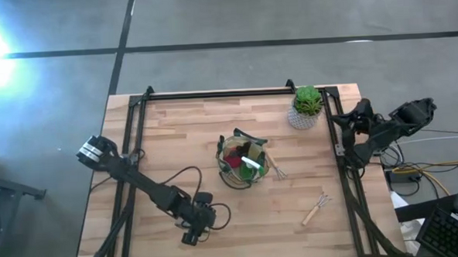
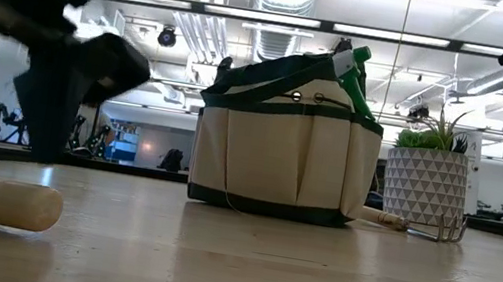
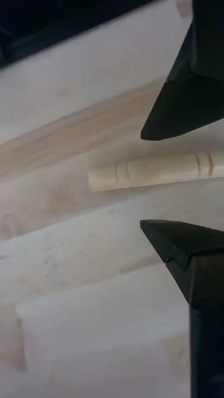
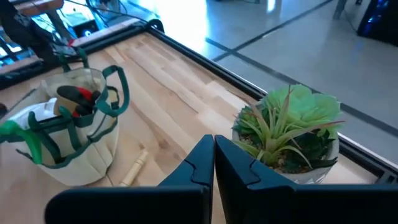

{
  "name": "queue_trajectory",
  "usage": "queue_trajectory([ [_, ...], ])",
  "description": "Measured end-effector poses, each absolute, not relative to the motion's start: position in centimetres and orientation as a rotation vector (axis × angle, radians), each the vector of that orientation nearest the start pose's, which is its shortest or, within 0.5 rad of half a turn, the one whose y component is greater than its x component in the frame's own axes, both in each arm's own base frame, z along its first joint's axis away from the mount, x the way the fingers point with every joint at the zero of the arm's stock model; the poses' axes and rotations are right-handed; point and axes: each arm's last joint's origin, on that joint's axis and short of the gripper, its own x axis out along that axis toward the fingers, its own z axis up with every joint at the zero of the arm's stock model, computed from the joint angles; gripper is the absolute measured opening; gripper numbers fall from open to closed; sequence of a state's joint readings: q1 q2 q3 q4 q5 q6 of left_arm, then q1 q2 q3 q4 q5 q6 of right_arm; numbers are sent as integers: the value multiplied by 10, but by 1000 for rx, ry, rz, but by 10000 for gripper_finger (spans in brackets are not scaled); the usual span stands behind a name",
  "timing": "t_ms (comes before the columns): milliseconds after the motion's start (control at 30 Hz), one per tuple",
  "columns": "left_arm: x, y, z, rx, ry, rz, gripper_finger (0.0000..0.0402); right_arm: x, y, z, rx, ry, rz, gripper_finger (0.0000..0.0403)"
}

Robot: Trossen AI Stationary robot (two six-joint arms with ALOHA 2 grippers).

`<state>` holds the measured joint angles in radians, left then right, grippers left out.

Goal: Pick & Place Garden tools in Gardening bag
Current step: Put the brown trowel into the light brown gardening bag

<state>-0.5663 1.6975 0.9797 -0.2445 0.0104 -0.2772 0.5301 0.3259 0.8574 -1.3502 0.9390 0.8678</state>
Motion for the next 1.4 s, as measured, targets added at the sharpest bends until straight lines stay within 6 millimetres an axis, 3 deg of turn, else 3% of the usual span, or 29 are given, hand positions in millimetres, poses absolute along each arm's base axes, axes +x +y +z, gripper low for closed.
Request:
queue_trajectory([
  [133,284,-180,156,37,1024,-416,222,12,-20,301,304,361,-589,8],
  [333,290,-177,155,23,1011,-458,214,6,-24,300,331,338,-579,8],
  [800,289,-172,127,22,1099,-495,70,4,-25,300,337,333,-576,8],
  [1133,289,-171,135,14,1075,-472,69,4,-24,300,337,333,-577,8],
  [1400,281,-165,169,19,982,-468,69,4,-25,300,337,333,-577,8],
])
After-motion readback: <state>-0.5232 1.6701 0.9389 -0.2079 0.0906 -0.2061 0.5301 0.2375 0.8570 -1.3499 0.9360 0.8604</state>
